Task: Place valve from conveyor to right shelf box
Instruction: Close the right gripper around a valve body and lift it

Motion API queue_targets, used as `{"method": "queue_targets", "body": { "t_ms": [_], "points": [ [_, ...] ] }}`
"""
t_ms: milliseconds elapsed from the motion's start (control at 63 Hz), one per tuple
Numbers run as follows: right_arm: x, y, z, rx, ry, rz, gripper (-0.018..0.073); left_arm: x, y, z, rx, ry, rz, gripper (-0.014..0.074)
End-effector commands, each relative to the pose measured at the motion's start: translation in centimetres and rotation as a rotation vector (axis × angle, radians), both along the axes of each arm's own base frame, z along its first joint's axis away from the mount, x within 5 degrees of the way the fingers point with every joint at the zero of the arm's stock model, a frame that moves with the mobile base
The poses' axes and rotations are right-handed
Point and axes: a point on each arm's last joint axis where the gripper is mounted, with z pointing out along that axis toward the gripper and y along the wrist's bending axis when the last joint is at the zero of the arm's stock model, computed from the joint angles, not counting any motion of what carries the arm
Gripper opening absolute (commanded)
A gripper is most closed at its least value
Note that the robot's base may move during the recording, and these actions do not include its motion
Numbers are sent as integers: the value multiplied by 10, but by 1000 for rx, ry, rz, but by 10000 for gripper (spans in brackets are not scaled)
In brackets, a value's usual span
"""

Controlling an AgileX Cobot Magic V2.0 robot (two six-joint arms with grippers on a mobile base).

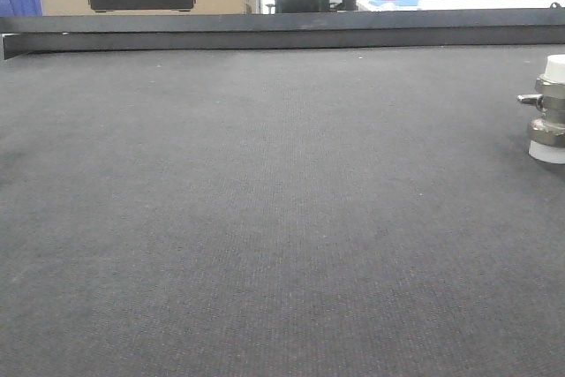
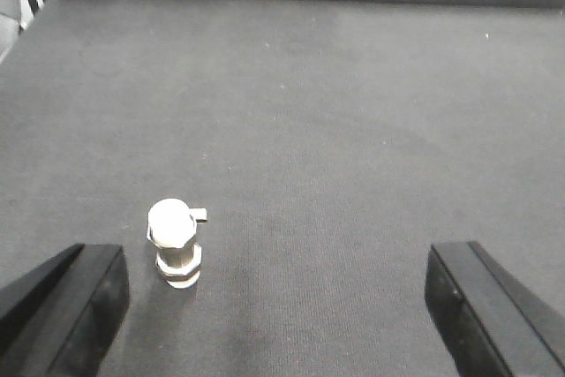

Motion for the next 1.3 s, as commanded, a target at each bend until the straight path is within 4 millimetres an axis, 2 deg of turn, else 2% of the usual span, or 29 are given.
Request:
{"method": "queue_targets", "body": {
  "t_ms": [0, 143, 381, 746, 1080, 1175, 1271, 1286],
  "points": [
    [24, 0, 1, -37, 126, 22, 568, 0, -1, 3, -13, -13, -6, 580],
    [58, 3, -13, -62, 282, 53, 568, 0, -1, 3, -13, -13, -6, 580],
    [101, 0, -60, -102, 460, 49, 568, 0, -1, 2, -12, 1, -6, 580],
    [138, -1, -123, -97, 591, 45, 568, -2, -1, -2, -12, 50, -4, 580],
    [154, 2, -153, -94, 612, 46, 562, -2, -1, -2, -12, 50, -4, 580],
    [155, 2, -153, -94, 614, 46, 462, -2, -1, -2, -12, 50, -4, 580],
    [154, 2, -154, -94, 623, 47, 251, -3, -1, -1, -12, 56, -4, 580],
    [154, 2, -154, -95, 625, 47, 192, -3, -1, 0, -11, 61, -4, 580]
  ]
}}
